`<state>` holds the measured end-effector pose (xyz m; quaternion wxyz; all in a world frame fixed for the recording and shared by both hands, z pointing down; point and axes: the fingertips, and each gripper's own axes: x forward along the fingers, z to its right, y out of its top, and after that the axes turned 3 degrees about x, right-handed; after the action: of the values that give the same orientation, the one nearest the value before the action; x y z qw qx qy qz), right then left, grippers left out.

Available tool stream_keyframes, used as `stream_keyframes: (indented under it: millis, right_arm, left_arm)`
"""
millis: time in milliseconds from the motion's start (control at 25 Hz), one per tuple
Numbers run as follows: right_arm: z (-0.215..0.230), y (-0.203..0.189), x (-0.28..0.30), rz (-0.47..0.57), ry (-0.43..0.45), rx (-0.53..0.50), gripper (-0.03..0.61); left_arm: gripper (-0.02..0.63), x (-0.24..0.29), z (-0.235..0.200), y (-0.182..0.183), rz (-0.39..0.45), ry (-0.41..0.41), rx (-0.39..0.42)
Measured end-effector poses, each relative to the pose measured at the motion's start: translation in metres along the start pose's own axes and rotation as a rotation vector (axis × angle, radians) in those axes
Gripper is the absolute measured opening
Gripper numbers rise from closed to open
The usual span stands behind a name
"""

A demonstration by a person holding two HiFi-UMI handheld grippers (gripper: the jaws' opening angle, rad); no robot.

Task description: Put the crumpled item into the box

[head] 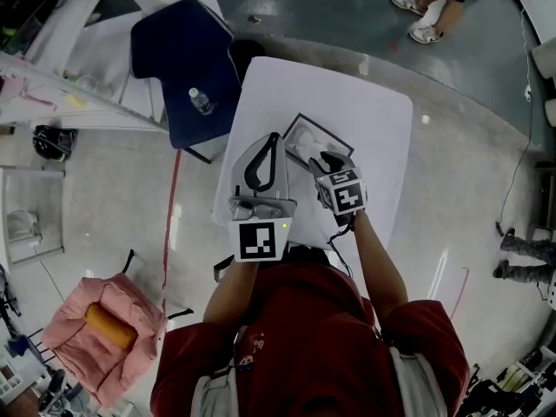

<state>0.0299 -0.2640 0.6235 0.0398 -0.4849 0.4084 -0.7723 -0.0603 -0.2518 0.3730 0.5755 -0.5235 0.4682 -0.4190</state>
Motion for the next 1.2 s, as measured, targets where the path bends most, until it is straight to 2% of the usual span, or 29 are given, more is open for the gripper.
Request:
stream_keyframes:
  millis: [360,520,840,1200]
  right_arm:
    - [-0.030,0.036,-0.075,0.223,0.008,-0.020,0.124]
    - [-0.036,0.049,-0.116,0.330,-0.004,-0.018,0.124]
    - [-0.057,0.081,-0.179,0.544,-0.025,-0.010,0.123]
    - [-0.065,0.107,-0.235,0.752,-0.089,-0.021,0.123]
  left_arm:
    - [0.003,-0.025,0.010,0.007,0.009,0.004,-0.004]
    - [0.003,-0.037,0.019,0.007,-0.011,-0.006,0.021]
    - [0.003,-0.048,0.027,0.023,0.046,-0.022,0.022]
    - [0.003,-0.056,0.031,0.038,0.063,-0.012,0.031]
